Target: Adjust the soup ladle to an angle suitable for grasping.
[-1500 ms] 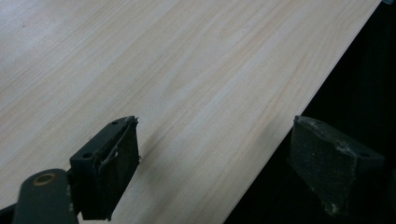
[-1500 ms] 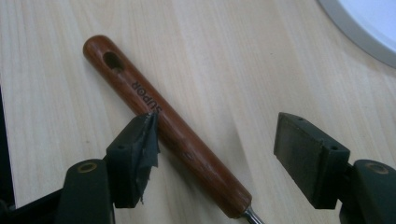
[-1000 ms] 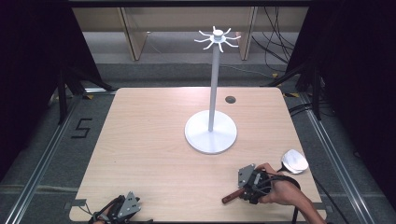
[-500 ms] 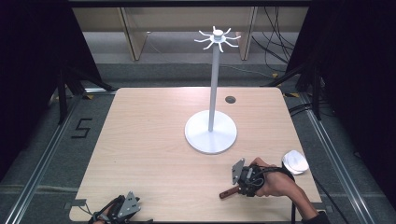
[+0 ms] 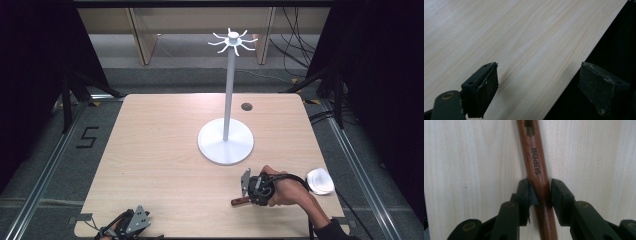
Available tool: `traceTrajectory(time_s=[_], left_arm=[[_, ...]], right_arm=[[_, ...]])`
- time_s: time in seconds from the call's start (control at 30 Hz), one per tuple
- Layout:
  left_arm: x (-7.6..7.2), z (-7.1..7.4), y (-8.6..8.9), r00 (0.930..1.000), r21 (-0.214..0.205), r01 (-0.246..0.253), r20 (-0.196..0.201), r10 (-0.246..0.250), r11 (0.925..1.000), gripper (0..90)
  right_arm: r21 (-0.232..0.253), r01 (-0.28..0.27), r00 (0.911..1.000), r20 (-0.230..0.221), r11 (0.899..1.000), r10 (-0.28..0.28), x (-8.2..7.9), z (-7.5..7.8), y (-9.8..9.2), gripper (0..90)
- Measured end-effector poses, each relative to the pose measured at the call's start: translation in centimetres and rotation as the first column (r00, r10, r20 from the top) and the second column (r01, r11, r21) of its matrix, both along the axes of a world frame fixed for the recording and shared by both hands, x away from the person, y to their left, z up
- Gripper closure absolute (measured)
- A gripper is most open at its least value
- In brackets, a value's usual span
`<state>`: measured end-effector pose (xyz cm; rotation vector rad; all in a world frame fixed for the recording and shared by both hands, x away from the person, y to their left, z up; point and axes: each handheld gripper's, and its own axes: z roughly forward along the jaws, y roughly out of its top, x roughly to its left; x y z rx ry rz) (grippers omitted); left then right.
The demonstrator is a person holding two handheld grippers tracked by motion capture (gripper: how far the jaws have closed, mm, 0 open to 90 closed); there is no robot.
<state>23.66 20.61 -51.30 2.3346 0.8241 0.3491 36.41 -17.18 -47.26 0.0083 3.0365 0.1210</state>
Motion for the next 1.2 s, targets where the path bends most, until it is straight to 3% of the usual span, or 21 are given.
traceTrajectory(time_s=[0.17, 0.23, 0.27, 0.3, 0.37, 0.4, 0.43, 0.5, 0.57, 0.63, 0.7, 0.73, 0.8, 0.83, 0.9, 0.97, 1.0, 1.03, 1.1, 1.13, 1.2], left_arm=[[0.0, 0.0, 0.0, 1.0000, 0.000, -0.001, 0.001, 0.001, 1.0000, 15.3], [0.0, 0.0, 0.0, 1.0000, 0.001, 0.001, -0.002, -0.001, 1.0000, 15.3], [0.0, 0.0, 0.0, 1.0000, -0.004, -0.001, -0.003, 0.001, 1.0000, 15.3], [0.0, 0.0, 0.0, 1.0000, 0.000, -0.003, 0.000, 0.003, 1.0000, 15.3], [0.0, -0.1, 0.0, 1.0000, -0.003, 0.003, 0.002, -0.003, 1.0000, 15.3], [0.0, 0.0, 0.0, 1.0000, 0.002, 0.001, -0.001, -0.001, 1.0000, 15.3], [0.0, 0.0, 0.0, 1.0000, -0.001, 0.002, -0.005, -0.002, 1.0000, 15.3], [0.0, 0.0, 0.0, 1.0000, 0.000, 0.000, -0.002, 0.000, 1.0000, 15.3], [0.0, 0.0, 0.0, 1.0000, 0.001, 0.001, -0.006, -0.001, 1.0000, 15.3], [0.0, 0.0, 0.0, 1.0000, -0.001, -0.002, -0.001, 0.002, 1.0000, 15.3], [0.0, 0.0, 0.0, 1.0000, 0.001, 0.001, -0.002, -0.001, 1.0000, 15.3], [0.0, 0.0, 0.0, 1.0000, 0.002, 0.001, -0.003, -0.001, 1.0000, 15.3], [0.0, 0.0, 0.0, 1.0000, -0.003, 0.000, -0.005, 0.000, 1.0000, 15.3], [0.0, 0.0, 0.0, 1.0000, -0.002, -0.002, -0.001, 0.002, 1.0000, 15.3], [0.0, 0.0, 0.0, 1.0000, 0.002, 0.002, -0.002, -0.002, 1.0000, 15.3], [0.0, 0.0, 0.0, 1.0000, 0.001, -0.001, -0.001, 0.001, 1.0000, 15.3], [0.0, 0.0, 0.0, 1.0000, -0.001, -0.001, -0.001, 0.001, 1.0000, 15.3], [0.0, 0.0, 0.0, 1.0000, -0.002, 0.000, -0.001, 0.000, 1.0000, 15.3], [0.0, 0.0, 0.0, 1.0000, 0.002, 0.001, -0.002, -0.001, 1.0000, 15.3], [0.0, 0.0, 0.0, 1.0000, 0.003, 0.001, -0.002, -0.001, 1.0000, 15.3], [0.0, 0.0, 0.0, 0.9999, -0.001, 0.003, -0.010, -0.003, 1.0000, 15.3]], right_arm=[[0.005, -0.020, 0.9997, 0.014, 1.000, 0.020, 0.7, 0.0, 0.0, 73.9], [0.001, 0.047, 0.9988, 0.009, 0.999, -0.047, 0.3, 0.2, 0.0, 74.0], [0.020, 0.013, 0.9999, 0.010, 1.000, -0.013, 0.7, 0.2, 0.0, 74.0], [0.024, 0.050, 0.9987, 0.006, 0.998, -0.050, 0.6, 0.4, -0.1, 74.0], [0.048, 0.012, 0.9990, 0.042, 0.999, -0.014, 0.9, 0.8, -0.2, 74.0], [0.052, 0.112, 0.9928, 0.037, 0.992, -0.114, 0.4, 1.3, -0.3, 74.0], [0.068, 0.082, 0.9949, 0.053, 0.994, -0.086, 0.7, 1.6, -0.4, 74.1], [0.110, 0.144, 0.9872, 0.054, 0.984, -0.150, 0.5, 2.4, -0.7, 74.1], [0.181, 0.077, 0.9923, 0.082, 0.980, -0.093, 1.0, 3.2, -1.1, 74.1], [0.222, 0.151, 0.9833, 0.067, 0.963, -0.169, 0.8, 4.2, -1.6, 74.1], [0.315, 0.131, 0.9858, 0.059, 0.940, -0.157, 0.9, 5.8, -2.5, 74.1], [0.315, 0.131, 0.9858, 0.059, 0.940, -0.157, 0.9, 5.8, -2.5, 74.1], [0.386, 0.132, 0.9770, 0.105, 0.913, -0.186, 0.9, 6.9, -3.3, 74.1], [0.386, 0.132, 0.9770, 0.105, 0.913, -0.186, 0.9, 6.9, -3.3, 74.1], [0.420, 0.149, 0.9732, 0.098, 0.895, -0.208, 0.8, 7.7, -3.9, 74.1], [0.471, 0.154, 0.9663, 0.112, 0.868, -0.232, 0.7, 8.5, -4.7, 74.1], [0.508, 0.166, 0.9636, 0.099, 0.845, -0.248, 0.6, 9.1, -5.4, 74.1], [0.508, 0.166, 0.9636, 0.099, 0.845, -0.248, 0.6, 9.1, -5.4, 74.1], [0.547, 0.179, 0.9563, 0.098, 0.818, -0.276, 0.5, 9.9, -6.2, 74.1], [0.558, 0.207, 0.9465, 0.093, 0.804, -0.309, 0.4, 10.1, -6.6, 74.1], [0.588, 0.184, 0.9438, 0.118, 0.788, -0.308, 0.4, 10.6, -7.2, 74.2]])
